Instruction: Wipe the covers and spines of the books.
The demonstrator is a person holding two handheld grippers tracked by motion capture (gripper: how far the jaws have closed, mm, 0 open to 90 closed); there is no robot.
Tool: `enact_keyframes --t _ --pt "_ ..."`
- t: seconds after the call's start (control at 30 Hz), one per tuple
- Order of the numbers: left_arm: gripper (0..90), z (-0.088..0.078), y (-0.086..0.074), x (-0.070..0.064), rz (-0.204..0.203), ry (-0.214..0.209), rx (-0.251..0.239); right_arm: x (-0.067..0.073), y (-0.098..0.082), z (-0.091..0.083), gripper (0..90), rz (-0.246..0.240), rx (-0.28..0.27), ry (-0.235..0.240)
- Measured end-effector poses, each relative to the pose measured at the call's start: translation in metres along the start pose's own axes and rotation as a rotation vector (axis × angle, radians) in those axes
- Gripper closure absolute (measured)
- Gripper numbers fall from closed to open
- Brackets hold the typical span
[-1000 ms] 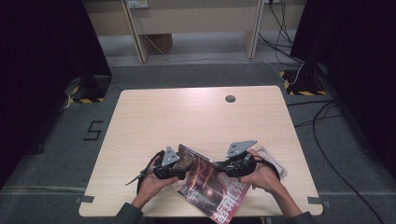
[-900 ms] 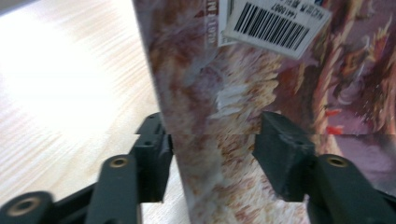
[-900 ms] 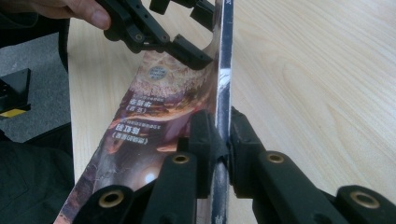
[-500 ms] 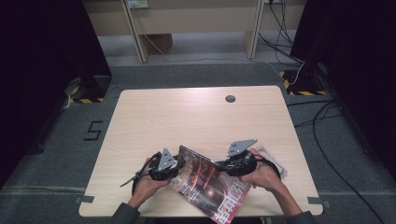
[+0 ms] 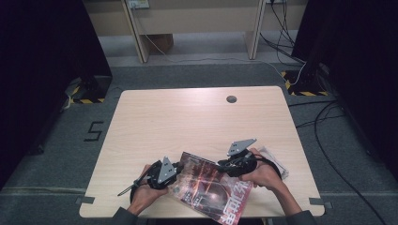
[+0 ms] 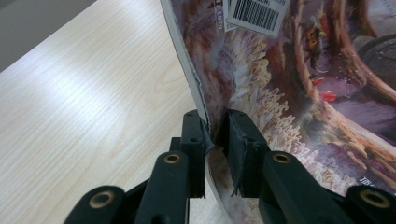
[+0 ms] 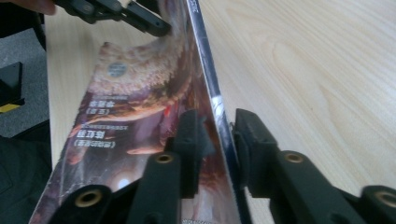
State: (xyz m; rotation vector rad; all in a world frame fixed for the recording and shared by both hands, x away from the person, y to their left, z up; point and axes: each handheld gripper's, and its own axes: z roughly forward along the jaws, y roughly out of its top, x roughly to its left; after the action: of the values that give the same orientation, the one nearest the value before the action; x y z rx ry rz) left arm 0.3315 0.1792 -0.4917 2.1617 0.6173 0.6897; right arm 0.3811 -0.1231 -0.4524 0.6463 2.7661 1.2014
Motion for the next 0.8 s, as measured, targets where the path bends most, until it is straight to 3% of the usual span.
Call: enact_keyframes --t 0.1,0.3,0.47,0.73,0.8 --pt "77.6 -0.002 -0.001 0.000 -0.006 0.003 0.004 -0.002 -0.003 0.004 69.8 -0.020 0.049 -0.023" --pt "77.7 -0.003 0.000 -0.001 -0.007 0.009 0.003 -0.008 -0.008 0.002 75.7 -0.038 0.063 -0.023" --pt "77.9 -0.005 -0.002 0.000 -0.039 0.004 -0.010 -0.003 0.002 0.000 75.4 -0.081 0.094 -0.057" --pt "80.8 -0.013 -0.005 -0.001 -0.068 0.005 -0.020 -0.010 0.020 0.004 70.2 -0.128 0.137 -0.114" --pt "81.5 -0.014 -0.005 -0.001 -0.073 -0.006 -0.019 -0.014 0.022 0.006 67.7 -0.108 0.135 -0.121"
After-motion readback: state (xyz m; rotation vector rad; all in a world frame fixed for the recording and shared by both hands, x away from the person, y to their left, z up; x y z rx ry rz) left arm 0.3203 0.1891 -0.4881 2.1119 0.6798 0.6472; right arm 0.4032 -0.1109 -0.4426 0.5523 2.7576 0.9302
